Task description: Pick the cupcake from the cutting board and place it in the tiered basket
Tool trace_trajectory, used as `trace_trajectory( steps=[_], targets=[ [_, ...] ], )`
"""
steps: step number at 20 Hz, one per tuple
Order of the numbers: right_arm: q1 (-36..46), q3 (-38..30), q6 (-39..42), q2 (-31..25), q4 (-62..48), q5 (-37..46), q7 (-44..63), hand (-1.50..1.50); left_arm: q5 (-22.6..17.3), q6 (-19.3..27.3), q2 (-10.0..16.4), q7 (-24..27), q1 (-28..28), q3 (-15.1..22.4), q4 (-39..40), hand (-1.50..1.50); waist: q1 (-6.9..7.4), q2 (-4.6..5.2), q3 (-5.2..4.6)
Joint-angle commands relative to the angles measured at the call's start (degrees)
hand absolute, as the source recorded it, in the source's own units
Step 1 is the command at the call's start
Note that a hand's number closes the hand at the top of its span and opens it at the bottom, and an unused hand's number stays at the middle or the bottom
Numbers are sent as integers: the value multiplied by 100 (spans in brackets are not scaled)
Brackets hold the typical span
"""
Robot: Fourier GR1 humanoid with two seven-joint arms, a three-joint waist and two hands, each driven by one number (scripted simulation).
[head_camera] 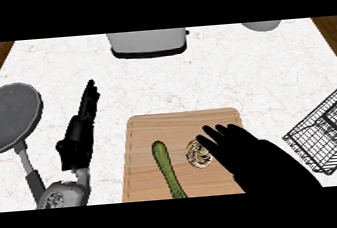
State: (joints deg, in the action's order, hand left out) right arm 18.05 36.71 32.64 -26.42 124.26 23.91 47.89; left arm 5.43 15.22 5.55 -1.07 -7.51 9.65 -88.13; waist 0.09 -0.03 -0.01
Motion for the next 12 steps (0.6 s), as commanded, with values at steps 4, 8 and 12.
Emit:
trace_trajectory(
  steps=[4, 8, 12],
  targets=[
    [167, 1, 260, 360, -583, 970, -649, -150, 58, -96, -97, -160, 72, -34, -159, 0, 10, 1, 1],
    [-190, -151, -55, 307, -800, 1459, -943, -150, -86, -374, 166, -324, -225, -381, -213, 0, -4, 3, 1],
    [-467, -258, -32, 463, -913, 1728, -992, -150, -20, -293, -71, -296, 5, -265, -284, 0, -10, 2, 1]
  ],
)
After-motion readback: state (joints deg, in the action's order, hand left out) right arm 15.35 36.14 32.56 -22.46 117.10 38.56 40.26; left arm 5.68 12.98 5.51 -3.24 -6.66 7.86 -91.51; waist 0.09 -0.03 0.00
